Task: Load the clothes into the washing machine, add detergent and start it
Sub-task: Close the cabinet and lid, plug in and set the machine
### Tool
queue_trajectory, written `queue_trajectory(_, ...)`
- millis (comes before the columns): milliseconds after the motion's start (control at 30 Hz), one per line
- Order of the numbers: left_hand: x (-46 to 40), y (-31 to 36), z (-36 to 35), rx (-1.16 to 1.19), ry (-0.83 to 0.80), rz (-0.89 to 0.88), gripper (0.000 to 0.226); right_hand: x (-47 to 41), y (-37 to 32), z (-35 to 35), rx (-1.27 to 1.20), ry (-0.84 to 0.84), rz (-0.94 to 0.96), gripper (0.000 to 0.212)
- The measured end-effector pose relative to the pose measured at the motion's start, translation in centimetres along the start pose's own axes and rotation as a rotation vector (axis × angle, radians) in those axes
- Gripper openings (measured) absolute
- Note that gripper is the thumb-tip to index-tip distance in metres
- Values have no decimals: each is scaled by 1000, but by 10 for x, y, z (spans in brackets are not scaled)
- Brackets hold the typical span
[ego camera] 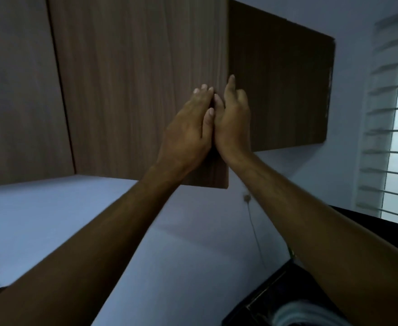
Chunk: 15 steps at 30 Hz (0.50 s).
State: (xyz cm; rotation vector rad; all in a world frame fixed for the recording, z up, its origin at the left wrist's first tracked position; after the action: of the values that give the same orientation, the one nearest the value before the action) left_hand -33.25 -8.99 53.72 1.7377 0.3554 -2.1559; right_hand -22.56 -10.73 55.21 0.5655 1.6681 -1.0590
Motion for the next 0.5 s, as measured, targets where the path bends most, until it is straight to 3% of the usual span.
queue_trajectory(267,5,-66,-68,-335,-236,17,65,-40,98,-41,51,-141,-145,47)
queue_trajectory(500,7,-106,-113,-545,-301,-26,79,-55,145,-71,-42,-197,-202,34)
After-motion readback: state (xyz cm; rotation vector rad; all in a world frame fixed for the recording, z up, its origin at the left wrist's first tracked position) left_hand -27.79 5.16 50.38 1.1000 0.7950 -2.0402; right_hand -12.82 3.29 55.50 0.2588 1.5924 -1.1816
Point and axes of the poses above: each hand's wrist, its own x-axis away from the middle knuckle, its own z-axis out of the back of the hand, y = z × x, the point moved 1 cm from there along -x, towards the middle knuckle, and after that the axes turned 6 degrees about y, right-handed, at the moved point
